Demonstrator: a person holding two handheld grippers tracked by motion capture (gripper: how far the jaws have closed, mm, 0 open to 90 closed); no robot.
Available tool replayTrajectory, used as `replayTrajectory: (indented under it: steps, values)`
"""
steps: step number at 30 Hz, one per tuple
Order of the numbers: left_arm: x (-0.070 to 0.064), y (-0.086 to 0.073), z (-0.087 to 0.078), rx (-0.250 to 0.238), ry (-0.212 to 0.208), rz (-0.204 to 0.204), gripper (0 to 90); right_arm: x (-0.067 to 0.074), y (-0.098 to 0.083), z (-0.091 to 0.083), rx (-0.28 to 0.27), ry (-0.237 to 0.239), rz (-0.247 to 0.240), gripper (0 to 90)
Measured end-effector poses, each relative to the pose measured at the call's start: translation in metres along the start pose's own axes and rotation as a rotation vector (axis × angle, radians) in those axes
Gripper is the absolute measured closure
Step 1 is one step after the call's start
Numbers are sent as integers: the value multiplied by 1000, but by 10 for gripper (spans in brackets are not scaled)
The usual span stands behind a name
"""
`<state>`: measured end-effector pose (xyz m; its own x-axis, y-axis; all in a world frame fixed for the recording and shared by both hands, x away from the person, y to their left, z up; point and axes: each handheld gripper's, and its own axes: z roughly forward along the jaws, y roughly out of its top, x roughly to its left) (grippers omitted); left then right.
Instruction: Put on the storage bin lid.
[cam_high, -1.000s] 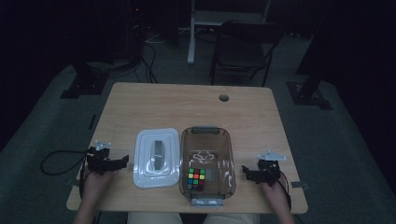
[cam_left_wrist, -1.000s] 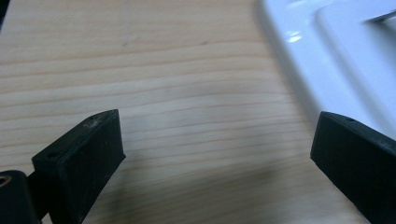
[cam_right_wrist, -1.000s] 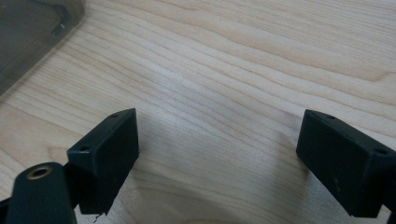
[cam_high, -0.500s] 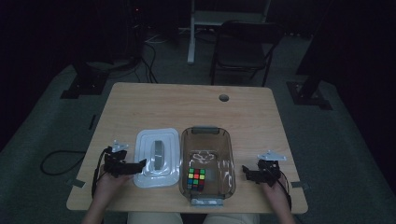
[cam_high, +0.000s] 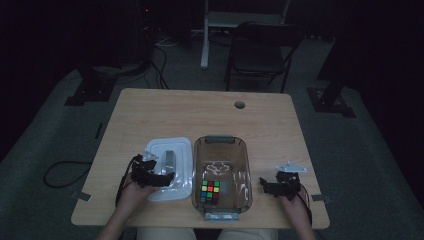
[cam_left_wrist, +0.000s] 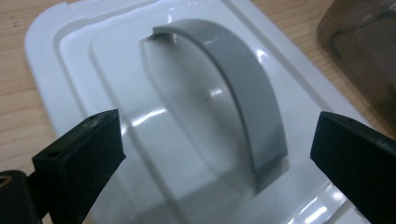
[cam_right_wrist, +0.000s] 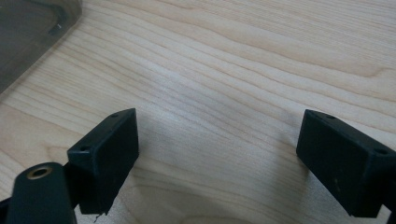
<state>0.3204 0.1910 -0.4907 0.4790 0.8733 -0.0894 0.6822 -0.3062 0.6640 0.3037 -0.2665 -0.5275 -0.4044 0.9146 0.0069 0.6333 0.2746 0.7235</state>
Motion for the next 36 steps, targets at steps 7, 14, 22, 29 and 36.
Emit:
replayTrajectory:
  steps: [7, 14, 22, 29, 36]
  values:
    - [-2, 7, 10, -12, 4, -12, 74, 0, 0, 0, 0, -1, 1, 128]
    - [0, 14, 11, -44, -27, -29, 241, 1, 0, 0, -1, 12, -11, 128]
    - [-2, 11, 21, -9, -29, -20, 392, 6, -1, -1, -2, 27, -30, 128]
    - [-1, 12, 18, -28, -40, -15, 607, 17, 2, -6, -30, 46, -63, 128]
    - [10, 10, 9, -98, -38, -62, 691, 26, 5, -12, -75, 101, -59, 128]
